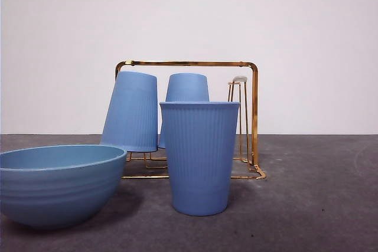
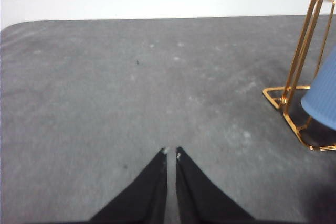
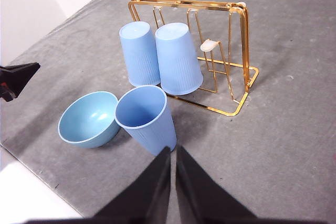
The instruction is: Right arm lift cup from the cupboard, then place it on the right of the bowl
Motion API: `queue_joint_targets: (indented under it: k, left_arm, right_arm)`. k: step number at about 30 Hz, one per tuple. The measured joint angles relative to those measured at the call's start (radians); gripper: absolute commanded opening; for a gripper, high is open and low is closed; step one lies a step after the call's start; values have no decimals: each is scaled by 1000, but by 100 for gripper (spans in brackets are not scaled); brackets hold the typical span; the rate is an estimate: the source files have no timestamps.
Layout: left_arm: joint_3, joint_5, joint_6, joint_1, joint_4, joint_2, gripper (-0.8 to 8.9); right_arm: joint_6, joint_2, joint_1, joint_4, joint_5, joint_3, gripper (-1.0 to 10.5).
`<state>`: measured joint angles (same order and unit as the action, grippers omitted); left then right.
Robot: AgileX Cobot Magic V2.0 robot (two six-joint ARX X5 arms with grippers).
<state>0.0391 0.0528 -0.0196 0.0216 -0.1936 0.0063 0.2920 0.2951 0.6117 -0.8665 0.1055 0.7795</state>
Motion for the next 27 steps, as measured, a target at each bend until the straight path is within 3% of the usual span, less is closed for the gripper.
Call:
queue_joint_targets:
  k: [27]
  left_arm:
    - [-7,-51,8,-27,11,-2,25]
  right_arm:
    - [0,0,0,0,0,0,15]
